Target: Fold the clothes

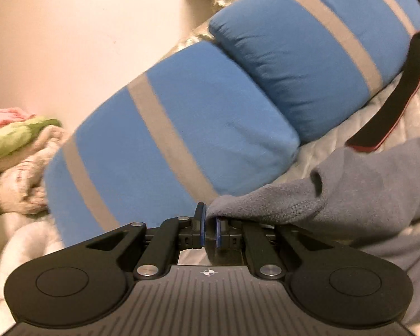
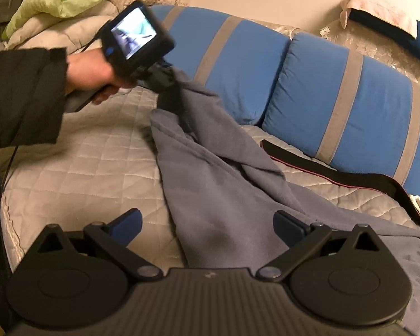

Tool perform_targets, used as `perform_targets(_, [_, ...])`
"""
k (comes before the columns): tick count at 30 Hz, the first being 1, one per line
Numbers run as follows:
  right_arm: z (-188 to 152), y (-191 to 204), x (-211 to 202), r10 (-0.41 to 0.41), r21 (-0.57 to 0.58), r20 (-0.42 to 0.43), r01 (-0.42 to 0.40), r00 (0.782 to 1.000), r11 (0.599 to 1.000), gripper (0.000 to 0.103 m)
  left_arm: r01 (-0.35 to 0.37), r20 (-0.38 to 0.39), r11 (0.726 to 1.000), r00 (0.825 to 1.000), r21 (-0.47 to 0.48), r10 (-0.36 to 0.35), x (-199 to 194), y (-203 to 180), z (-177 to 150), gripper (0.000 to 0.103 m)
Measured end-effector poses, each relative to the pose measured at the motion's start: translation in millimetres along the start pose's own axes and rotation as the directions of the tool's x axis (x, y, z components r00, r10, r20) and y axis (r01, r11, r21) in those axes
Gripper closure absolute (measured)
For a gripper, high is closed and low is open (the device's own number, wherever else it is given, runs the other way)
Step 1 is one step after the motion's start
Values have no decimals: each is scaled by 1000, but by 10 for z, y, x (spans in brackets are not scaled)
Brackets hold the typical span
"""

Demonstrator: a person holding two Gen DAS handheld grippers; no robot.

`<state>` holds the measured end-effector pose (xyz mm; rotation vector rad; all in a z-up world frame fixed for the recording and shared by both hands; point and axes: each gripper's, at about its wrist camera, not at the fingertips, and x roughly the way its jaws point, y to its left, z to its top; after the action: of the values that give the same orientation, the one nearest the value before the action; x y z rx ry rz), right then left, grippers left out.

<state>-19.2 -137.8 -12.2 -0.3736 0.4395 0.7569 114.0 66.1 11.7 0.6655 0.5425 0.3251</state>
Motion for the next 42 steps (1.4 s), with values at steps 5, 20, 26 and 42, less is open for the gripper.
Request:
perform_targets(5, [-20, -36, 15, -3, 16, -11, 3, 1000, 1000, 0, 102, -23, 994, 994, -34, -103, 119, 69, -18, 64])
perform_targets(20, [-49, -202, 39, -78, 92, -47, 82, 996, 992, 0, 463, 103, 882, 885, -89, -455, -520, 570, -547, 37])
perform_targets(26, [-55, -189, 17, -85, 80, -40, 88, 996, 993, 0, 492, 100, 869, 863, 58, -495, -504, 360, -537, 46])
perform_targets(42, [-34, -235, -30, -104, 87, -31, 106, 994, 991, 0, 509, -14, 834, 855, 212, -518, -944, 433, -508, 100])
